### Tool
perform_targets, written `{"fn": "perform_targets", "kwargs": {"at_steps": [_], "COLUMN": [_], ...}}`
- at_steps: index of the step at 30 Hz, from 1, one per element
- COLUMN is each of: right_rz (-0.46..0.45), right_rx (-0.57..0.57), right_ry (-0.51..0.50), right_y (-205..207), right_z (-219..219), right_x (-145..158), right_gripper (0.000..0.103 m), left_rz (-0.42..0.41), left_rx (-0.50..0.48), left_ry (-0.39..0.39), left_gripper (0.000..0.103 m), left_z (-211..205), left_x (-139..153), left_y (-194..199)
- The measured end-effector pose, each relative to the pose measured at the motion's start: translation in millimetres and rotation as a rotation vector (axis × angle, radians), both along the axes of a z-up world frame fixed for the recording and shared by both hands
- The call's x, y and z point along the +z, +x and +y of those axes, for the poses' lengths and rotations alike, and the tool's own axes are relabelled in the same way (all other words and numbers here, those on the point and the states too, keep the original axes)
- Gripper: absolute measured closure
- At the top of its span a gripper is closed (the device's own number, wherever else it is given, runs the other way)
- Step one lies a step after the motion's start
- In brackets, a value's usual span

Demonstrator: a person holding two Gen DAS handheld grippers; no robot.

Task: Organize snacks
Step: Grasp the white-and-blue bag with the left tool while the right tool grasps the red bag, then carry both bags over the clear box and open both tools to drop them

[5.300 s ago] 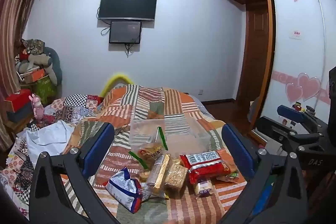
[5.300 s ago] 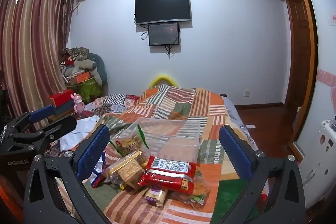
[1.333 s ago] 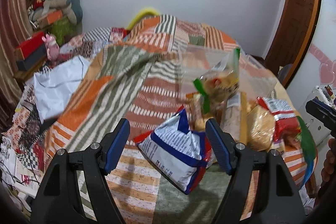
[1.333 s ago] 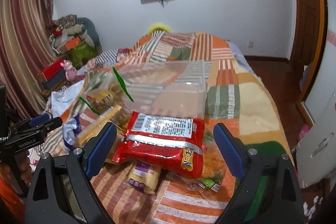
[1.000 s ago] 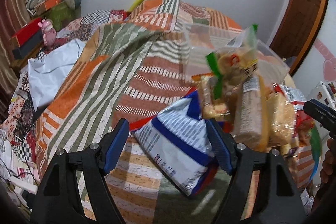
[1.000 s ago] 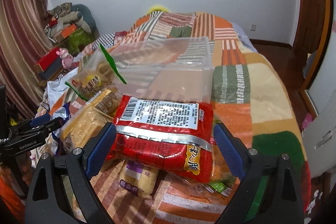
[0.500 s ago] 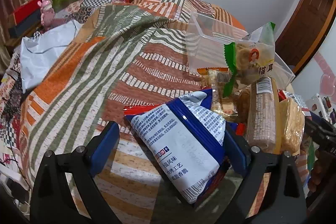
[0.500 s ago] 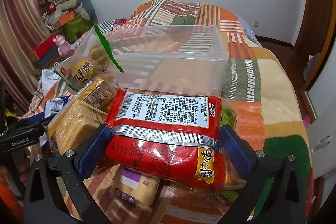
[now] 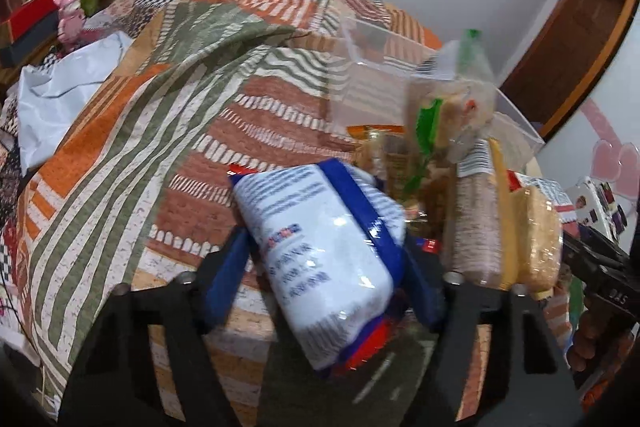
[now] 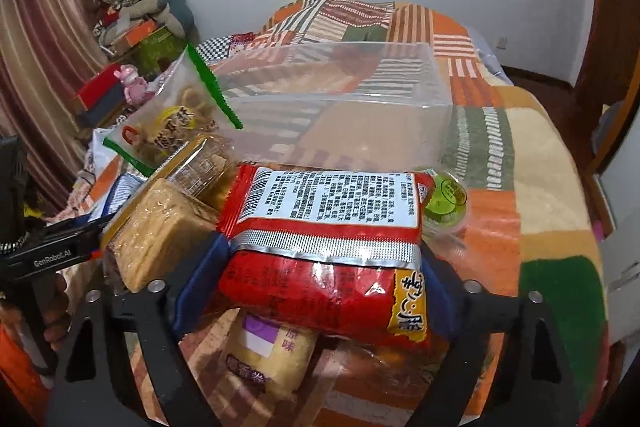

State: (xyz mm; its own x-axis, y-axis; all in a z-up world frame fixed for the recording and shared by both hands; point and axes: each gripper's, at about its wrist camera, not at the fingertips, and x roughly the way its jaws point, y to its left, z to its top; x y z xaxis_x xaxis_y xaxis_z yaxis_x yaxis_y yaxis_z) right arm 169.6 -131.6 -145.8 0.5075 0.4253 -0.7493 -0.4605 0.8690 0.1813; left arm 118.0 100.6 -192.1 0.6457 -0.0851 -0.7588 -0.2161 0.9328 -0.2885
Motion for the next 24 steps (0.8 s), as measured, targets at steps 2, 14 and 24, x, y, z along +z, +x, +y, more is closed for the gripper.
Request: {"fn": "perform_targets", "kwargs": {"at_steps": [2,14,24], "right_rz": [-0.002,-0.046,-0.1], "right_rx": [-0.001,-0.02,-0.036], "right_ry": [0.008,0.038,0.062], "right_y": [-2.0,-10.3,-15.9], "right_z": [-0.2,-11.9,-18.4], "right_x": [1.0,15.0,32.6], "right_gripper": [0.026,0.044,0.046], "left_rz": [-0.006,-0.034,-0.117], "left_rx": [-0.007,0.004,0.043], "left_ry": [0.017,0.087,0.145], "left_gripper": [0.039,0.052,0.052], "left_z": [-2.8,-4.9,3.3], "left_x": [1.5,19.1,55.1], "left_y": [-1.3,-23.6,-44.9]}}
